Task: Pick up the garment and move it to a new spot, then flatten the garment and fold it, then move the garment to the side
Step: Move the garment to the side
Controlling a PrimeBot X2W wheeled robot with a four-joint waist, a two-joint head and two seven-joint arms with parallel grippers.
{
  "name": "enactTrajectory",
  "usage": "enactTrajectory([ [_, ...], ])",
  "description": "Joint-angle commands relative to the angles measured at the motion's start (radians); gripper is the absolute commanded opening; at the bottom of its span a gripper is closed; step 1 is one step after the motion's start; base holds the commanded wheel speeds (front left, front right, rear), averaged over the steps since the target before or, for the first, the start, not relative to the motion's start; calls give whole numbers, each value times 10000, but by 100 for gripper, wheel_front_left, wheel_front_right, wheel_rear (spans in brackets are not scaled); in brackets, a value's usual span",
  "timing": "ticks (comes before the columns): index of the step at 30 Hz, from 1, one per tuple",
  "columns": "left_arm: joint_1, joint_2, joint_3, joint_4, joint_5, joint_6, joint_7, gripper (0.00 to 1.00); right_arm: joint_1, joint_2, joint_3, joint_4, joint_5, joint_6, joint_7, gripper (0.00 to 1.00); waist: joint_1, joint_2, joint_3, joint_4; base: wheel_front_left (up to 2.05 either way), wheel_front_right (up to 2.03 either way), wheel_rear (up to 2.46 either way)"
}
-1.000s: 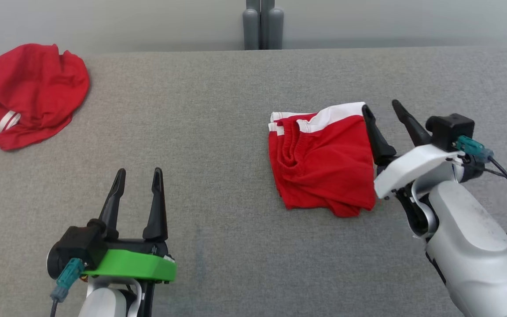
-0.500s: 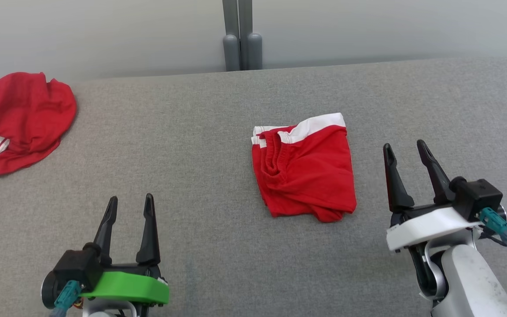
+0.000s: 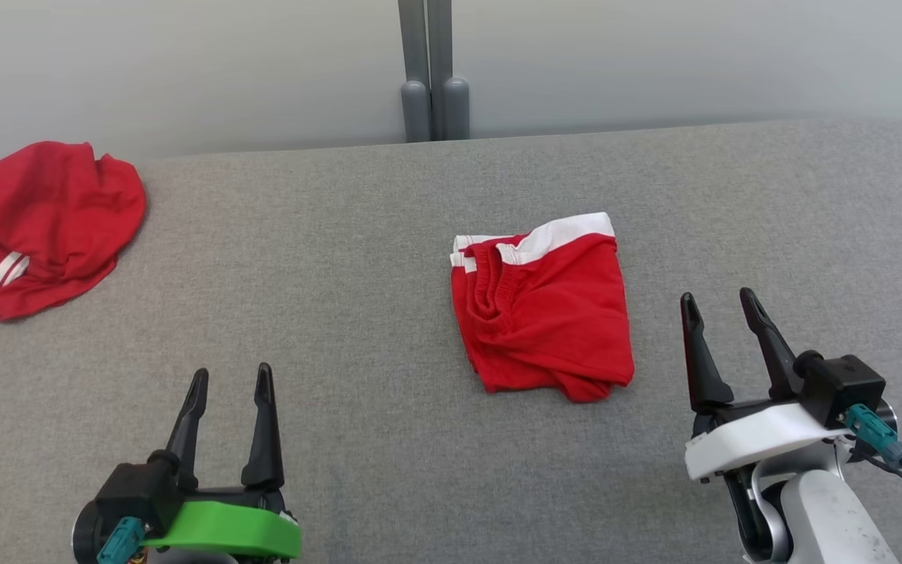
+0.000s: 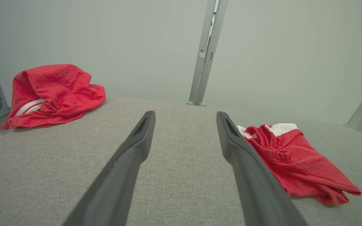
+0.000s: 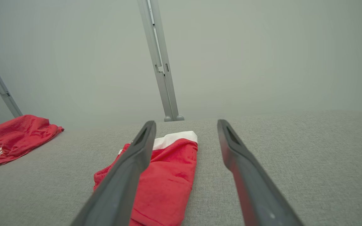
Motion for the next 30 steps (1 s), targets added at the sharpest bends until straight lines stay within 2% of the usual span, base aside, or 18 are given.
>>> enactTrajectory([
  [1,146,24,30,-5,104,59,7,100,146,1,-2,35,-87,3,-31,100,0,0,-13,11,0,0,0],
  [14,112,24,48,-58,135,89,7,100,-27,29,-238,241,-234,3,-31,100,0,0,90,100,0,0,0],
  [19,-87,24,-13,-108,176,77,7,100,-485,-159,-407,780,-335,3,81,100,0,0,337,241,0,0,0],
  [25,-321,24,-167,-143,-5,128,7,100,-1786,-597,-568,1659,-289,2,1806,100,0,0,803,550,0,0,0],
  [30,-539,24,-355,-140,-174,183,7,100,-2846,-1087,-129,2536,-37,3,3592,100,0,0,1223,839,0,0,0],
])
